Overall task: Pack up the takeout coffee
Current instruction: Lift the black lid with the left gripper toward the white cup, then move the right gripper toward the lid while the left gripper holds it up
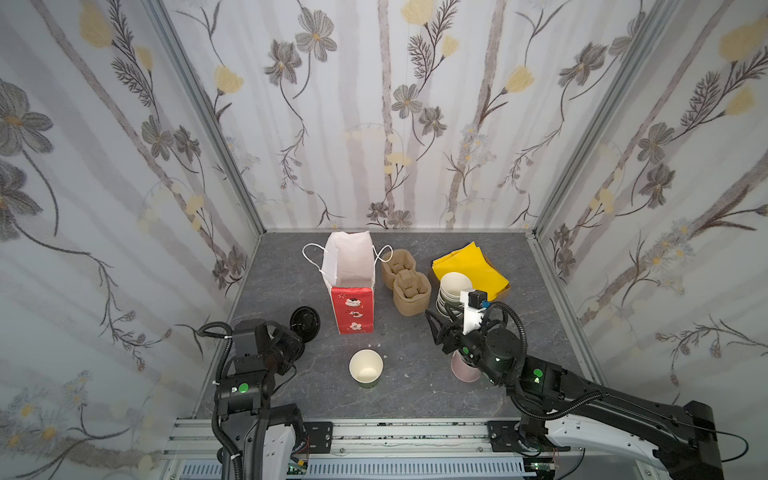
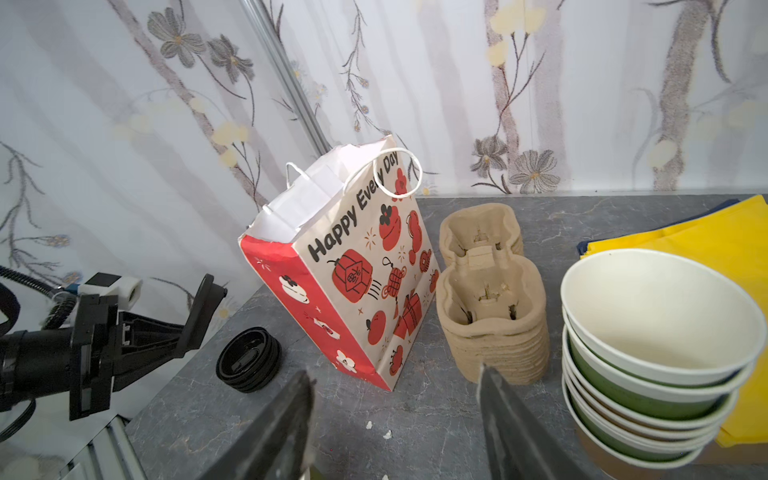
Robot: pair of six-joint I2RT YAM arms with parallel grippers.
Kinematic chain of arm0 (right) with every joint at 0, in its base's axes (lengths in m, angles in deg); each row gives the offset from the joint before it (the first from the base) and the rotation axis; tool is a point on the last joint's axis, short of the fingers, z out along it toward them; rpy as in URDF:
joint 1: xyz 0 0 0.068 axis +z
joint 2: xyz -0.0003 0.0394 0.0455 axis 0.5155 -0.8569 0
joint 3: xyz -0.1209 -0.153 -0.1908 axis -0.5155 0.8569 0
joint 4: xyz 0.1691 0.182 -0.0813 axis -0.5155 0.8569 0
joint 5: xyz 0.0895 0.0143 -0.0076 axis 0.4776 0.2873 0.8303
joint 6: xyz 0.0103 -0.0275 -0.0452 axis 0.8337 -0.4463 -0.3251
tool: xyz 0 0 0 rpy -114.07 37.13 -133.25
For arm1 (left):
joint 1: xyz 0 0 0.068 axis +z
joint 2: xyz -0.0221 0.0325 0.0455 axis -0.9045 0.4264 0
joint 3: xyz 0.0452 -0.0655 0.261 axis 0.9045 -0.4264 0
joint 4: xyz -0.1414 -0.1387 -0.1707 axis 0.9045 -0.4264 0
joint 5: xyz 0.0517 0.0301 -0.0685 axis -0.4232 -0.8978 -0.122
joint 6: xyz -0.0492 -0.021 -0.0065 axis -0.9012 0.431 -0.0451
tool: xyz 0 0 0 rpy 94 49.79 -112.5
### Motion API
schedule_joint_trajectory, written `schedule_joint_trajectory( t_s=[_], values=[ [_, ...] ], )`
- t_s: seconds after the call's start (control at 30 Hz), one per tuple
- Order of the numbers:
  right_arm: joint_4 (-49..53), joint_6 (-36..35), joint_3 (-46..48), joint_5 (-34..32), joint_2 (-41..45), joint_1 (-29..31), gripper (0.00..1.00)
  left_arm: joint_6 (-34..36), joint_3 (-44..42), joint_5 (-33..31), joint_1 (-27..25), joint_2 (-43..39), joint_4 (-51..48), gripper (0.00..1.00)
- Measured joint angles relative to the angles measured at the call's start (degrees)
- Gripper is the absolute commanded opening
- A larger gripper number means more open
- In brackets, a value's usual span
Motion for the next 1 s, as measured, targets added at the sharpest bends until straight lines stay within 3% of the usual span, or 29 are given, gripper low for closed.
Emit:
schedule_joint_trajectory(
  t_s=[0.33,0.5,0.7,1.0],
  values=[
    [-0.55,-7.96,-4.02,7.30,0.04,-2.10,0.64,-0.70,4.24,13.05,0.00,-4.52,-0.33,0.00],
    [-1.16,-11.26,-4.70,12.55,1.62,-5.79,0.70,-0.72,4.90,17.66,0.00,-6.16,-0.55,0.00],
    [-6.25,-18.49,-5.81,23.30,1.25,-8.09,0.81,-0.72,4.61,23.67,0.00,-5.38,-0.72,0.00],
    [-15.17,-35.58,-10.84,42.27,-12.04,-8.22,0.87,-1.03,3.26,32.65,-0.15,0.20,3.34,0.00]
  ],
)
